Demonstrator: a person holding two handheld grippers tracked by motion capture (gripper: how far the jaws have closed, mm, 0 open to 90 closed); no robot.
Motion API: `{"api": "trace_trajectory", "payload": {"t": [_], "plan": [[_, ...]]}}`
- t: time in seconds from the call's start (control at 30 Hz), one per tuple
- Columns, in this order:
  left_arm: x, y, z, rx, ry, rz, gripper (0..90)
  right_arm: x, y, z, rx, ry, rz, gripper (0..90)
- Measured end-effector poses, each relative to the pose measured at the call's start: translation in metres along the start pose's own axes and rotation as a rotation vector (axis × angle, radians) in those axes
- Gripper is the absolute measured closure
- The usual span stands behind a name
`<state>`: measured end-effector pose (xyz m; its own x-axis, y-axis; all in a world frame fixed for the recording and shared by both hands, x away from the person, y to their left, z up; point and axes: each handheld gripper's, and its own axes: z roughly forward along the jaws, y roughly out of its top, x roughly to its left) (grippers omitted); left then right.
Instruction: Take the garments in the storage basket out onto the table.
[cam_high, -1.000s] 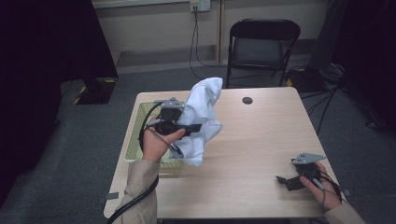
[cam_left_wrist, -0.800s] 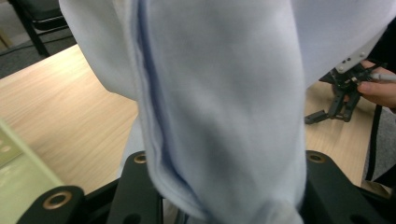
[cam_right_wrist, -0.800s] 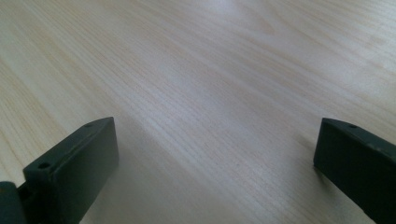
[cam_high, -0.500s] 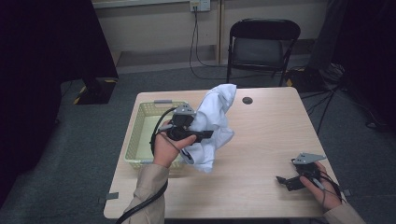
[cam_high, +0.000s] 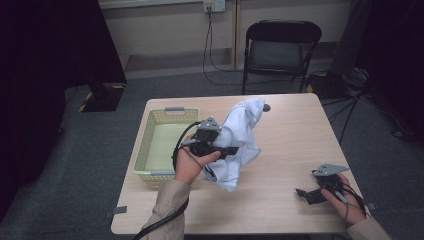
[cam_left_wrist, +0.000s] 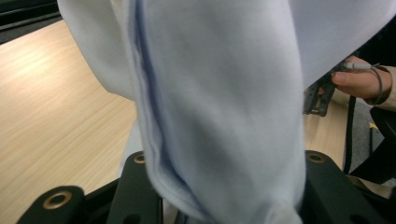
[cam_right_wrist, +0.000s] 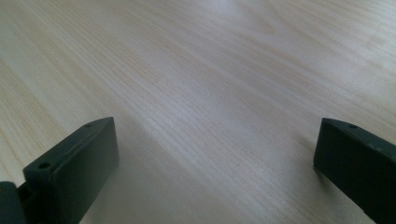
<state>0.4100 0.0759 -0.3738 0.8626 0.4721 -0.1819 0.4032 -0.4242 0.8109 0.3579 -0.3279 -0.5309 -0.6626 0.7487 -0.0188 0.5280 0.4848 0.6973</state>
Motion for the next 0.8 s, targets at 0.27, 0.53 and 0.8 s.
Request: {"api": "trace_trajectory", "payload": {"t": [0.27,0.53,0.8], "plan": [[-0.009,0.0,0.017,0.006,-0.044,0.018,59.7,0.0,0.0,0.0,0.0,0.0,0.0,0.0],[-0.016,-0.004,0.035,0.018,-0.071,0.025,59.7,0.0,0.0,0.0,0.0,0.0,0.0,0.0],[-0.022,-0.012,0.053,0.036,-0.104,0.024,59.7,0.0,0.0,0.0,0.0,0.0,0.0,0.0]]}}
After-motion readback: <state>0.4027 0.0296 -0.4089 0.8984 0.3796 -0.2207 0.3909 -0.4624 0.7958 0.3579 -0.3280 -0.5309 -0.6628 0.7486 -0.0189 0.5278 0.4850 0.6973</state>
